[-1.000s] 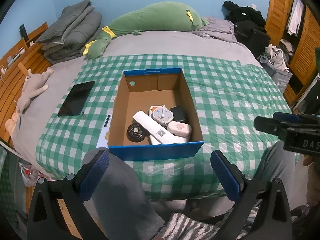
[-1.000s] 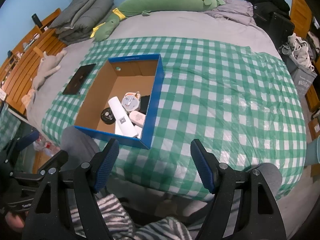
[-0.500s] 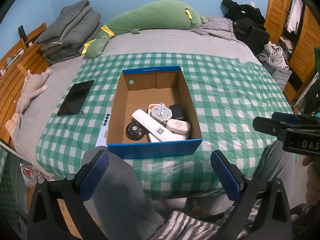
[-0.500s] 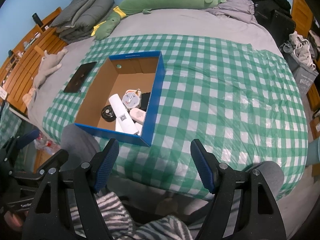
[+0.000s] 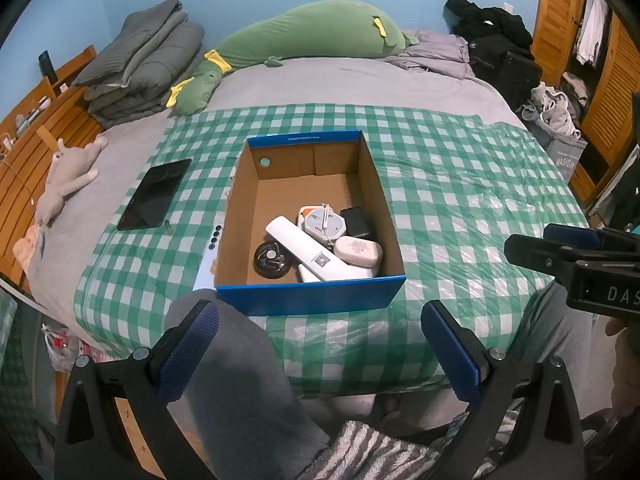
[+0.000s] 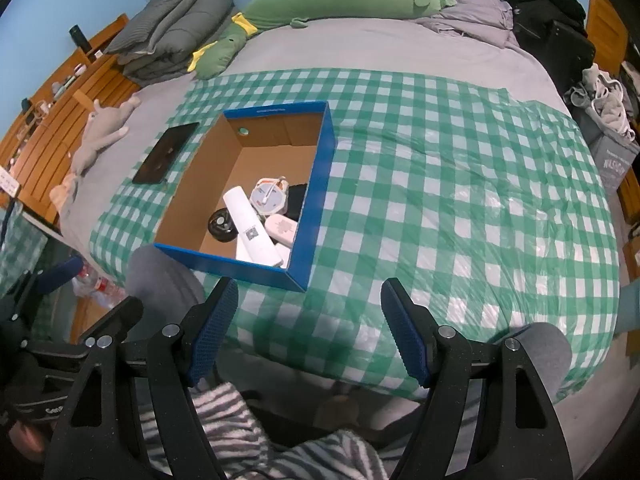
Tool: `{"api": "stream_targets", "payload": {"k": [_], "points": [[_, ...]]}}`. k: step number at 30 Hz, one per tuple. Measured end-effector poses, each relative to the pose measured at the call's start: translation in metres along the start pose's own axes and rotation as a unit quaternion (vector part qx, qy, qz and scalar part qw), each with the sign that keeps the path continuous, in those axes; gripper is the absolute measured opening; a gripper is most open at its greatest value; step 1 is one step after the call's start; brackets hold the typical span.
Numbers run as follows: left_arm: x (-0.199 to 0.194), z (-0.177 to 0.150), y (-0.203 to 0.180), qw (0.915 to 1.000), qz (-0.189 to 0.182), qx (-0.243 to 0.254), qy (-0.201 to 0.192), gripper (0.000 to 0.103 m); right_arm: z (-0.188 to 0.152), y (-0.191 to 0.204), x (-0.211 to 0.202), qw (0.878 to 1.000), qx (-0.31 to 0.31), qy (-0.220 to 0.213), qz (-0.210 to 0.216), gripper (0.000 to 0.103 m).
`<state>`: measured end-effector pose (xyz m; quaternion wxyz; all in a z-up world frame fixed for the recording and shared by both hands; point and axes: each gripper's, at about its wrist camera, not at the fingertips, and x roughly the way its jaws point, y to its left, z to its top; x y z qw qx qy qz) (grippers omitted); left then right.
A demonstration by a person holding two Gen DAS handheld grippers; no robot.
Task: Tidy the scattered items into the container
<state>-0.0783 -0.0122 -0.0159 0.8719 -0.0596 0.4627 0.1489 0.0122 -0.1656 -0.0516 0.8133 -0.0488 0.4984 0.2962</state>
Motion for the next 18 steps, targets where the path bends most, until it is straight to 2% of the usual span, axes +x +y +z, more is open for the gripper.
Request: {"api": "stream_targets", "payload": {"k": [18], "points": [[-0.0006, -0.0032, -0.0019, 0.9999, -0.006, 0.005, -0.009, 0.102, -0.0004, 0.0033, 0.0022, 1.000, 0.001, 0.003, 0.002, 0.073]]}}
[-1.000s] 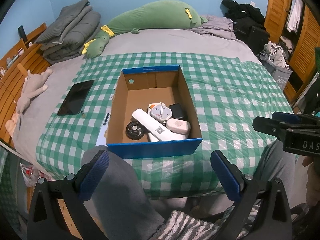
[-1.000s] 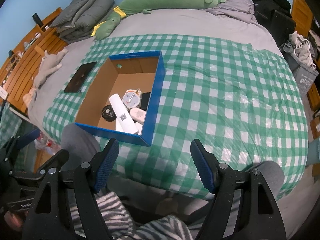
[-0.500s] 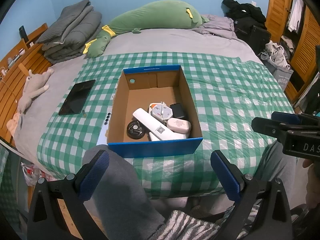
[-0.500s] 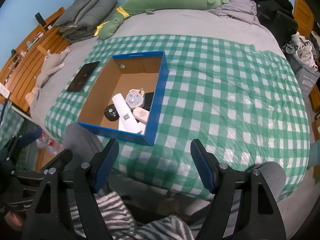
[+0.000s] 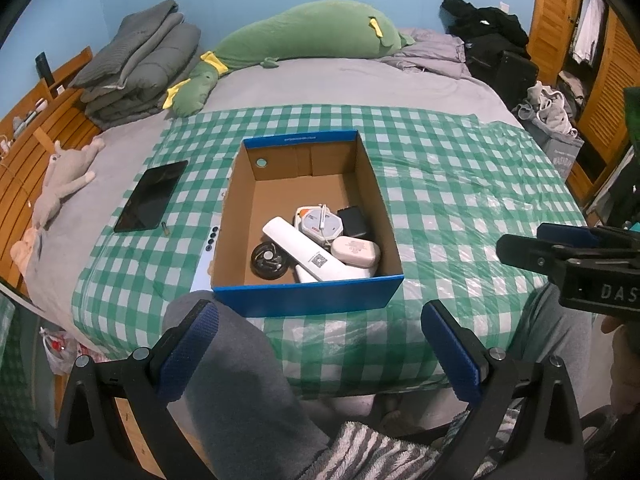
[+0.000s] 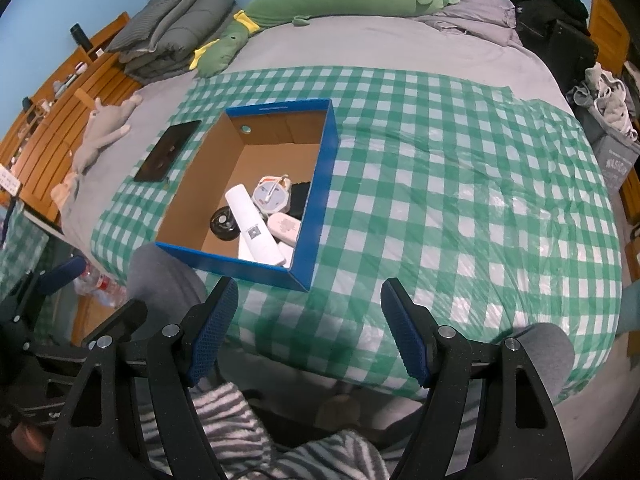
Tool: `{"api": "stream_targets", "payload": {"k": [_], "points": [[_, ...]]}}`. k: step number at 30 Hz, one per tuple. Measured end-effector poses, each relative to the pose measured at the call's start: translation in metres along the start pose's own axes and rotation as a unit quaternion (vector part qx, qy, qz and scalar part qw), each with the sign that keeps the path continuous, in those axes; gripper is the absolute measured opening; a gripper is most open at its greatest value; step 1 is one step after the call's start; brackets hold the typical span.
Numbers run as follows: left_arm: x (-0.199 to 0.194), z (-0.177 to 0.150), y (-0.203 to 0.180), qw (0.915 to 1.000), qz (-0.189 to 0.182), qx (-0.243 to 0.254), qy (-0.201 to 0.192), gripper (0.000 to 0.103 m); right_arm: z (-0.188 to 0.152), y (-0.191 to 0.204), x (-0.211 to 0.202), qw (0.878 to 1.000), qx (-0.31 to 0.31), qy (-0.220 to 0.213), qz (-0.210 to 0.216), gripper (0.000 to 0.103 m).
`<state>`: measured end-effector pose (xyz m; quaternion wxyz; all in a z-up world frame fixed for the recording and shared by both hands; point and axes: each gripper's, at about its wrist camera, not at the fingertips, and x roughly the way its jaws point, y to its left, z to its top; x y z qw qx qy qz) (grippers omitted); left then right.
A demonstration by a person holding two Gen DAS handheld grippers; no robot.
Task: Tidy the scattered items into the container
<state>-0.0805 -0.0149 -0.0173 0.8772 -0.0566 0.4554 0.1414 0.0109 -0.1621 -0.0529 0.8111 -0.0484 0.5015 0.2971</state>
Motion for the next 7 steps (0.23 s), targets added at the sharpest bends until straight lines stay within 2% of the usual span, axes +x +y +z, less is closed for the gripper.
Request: {"api": "stream_targets", "payload": {"k": [7], "points": [[0.0003, 0.0012, 0.0001, 1.0000, -0.001, -0.004, 0.003, 0.102, 0.0005, 0.0026, 0.0037, 1.000, 0.003, 0.003, 0.001, 0.073]]}}
